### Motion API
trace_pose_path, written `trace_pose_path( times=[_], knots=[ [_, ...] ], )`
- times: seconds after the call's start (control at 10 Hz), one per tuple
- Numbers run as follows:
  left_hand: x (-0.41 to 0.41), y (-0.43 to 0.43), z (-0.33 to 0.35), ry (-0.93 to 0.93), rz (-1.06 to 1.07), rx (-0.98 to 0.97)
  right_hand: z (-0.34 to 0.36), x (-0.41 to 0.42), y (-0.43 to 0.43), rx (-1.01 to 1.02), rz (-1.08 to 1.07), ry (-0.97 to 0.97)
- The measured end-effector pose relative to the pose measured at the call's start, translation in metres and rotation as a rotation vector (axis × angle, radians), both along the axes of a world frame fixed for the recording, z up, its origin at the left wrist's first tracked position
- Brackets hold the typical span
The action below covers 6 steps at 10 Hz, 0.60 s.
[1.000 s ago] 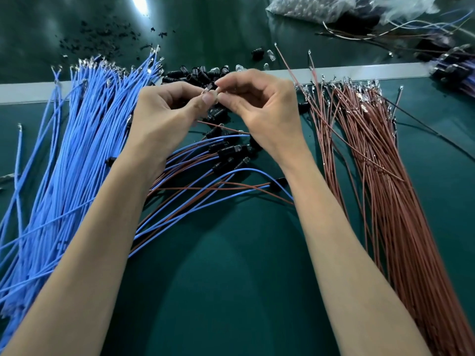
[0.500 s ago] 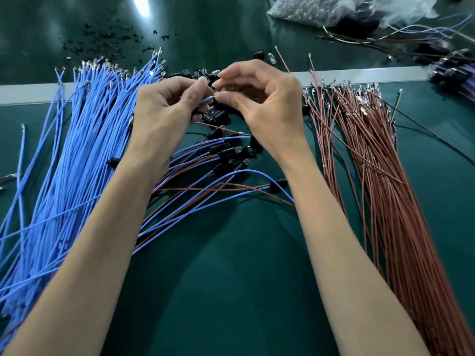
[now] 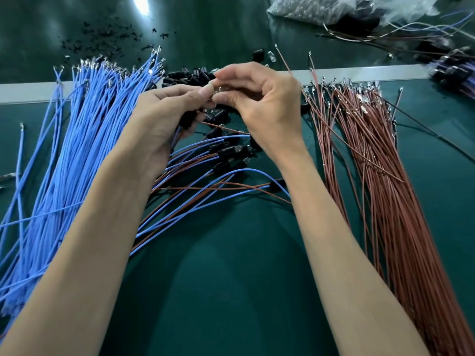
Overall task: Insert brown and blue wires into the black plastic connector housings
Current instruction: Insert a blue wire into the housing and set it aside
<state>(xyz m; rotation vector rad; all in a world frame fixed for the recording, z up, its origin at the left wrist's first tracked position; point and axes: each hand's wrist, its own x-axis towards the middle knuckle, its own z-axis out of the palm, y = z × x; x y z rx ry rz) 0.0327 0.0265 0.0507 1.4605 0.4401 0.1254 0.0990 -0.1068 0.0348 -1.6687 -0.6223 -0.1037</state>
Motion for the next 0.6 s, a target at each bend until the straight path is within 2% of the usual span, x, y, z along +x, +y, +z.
trace_pose_path(
  times=[0.2,0.3,0.4,0.5,0.6],
  knots=[
    [0.001,0.009,0.003,0.156,-0.087,-0.038,0.001,-0.004,0.002,-0.007,0.058,0.031],
    [-0.005,0.015,0.008,0.170,-0.150,-0.124,0.005,-0.005,0.002,-0.010,0.120,0.050],
    [-0.009,0.015,0.014,0.187,-0.220,-0.117,0.013,-0.005,-0.001,-0.049,0.162,0.029],
    [-0.013,0.007,0.019,0.155,-0.211,-0.045,0.020,-0.005,-0.004,-0.094,0.210,0.010],
    [-0.016,0.006,0.019,0.179,-0.192,-0.053,0.025,-0.007,-0.006,-0.107,0.265,0.006]
  ],
)
